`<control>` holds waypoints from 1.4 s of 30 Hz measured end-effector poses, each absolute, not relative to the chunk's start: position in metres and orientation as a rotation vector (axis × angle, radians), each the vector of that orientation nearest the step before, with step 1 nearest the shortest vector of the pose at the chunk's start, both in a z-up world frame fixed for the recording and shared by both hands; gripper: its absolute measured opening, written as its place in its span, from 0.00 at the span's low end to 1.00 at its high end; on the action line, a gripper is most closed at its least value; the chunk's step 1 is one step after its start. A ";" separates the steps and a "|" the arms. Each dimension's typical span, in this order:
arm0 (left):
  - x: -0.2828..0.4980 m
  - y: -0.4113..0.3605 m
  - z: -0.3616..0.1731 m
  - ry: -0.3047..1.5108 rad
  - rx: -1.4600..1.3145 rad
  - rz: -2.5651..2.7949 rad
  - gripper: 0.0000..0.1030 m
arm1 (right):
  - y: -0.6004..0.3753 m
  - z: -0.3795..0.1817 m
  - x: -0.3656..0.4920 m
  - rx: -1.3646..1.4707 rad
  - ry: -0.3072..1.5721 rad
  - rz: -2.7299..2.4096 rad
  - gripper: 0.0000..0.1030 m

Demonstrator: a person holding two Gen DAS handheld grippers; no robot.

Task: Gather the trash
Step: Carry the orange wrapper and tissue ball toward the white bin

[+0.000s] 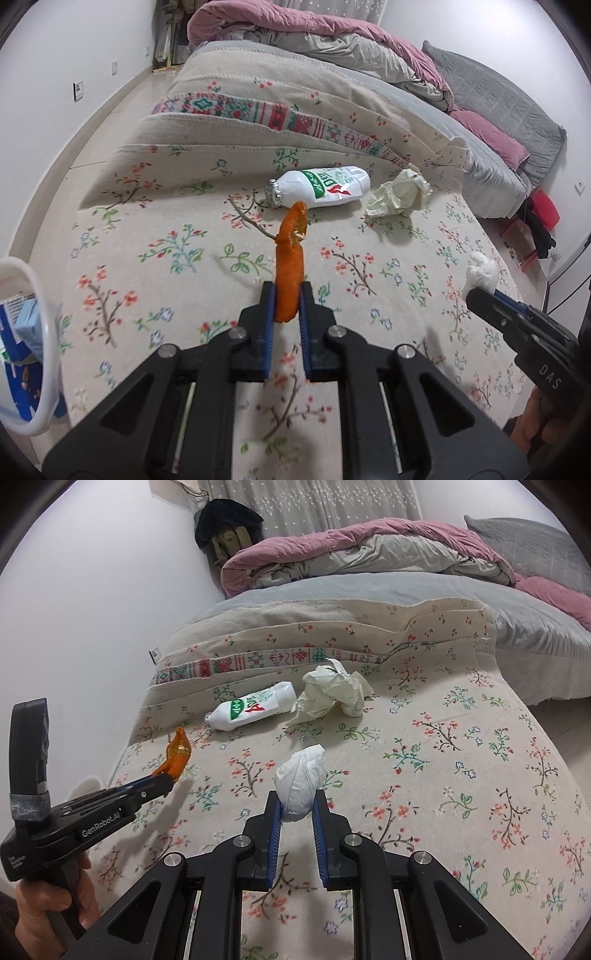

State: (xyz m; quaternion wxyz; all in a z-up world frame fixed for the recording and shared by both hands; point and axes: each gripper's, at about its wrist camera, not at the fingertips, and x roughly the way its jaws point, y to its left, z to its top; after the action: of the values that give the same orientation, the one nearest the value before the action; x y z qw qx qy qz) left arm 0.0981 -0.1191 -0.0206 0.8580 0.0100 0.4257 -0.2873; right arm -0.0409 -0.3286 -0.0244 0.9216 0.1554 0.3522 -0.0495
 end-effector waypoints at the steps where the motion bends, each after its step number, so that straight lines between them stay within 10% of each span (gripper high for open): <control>1: 0.096 -0.118 -0.019 0.892 0.019 -0.602 0.13 | -0.327 -0.023 -0.044 0.317 0.720 -0.101 0.17; 42: 0.053 0.036 -0.011 0.836 -0.076 -0.348 0.13 | -0.220 -0.014 -0.028 0.249 0.747 0.084 0.17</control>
State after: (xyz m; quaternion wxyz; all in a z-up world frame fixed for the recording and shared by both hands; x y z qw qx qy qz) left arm 0.0532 0.0362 -0.0112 0.8986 -0.0369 0.4035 -0.1681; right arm -0.0282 -0.2197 -0.0135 0.9226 0.1210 0.3640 0.0410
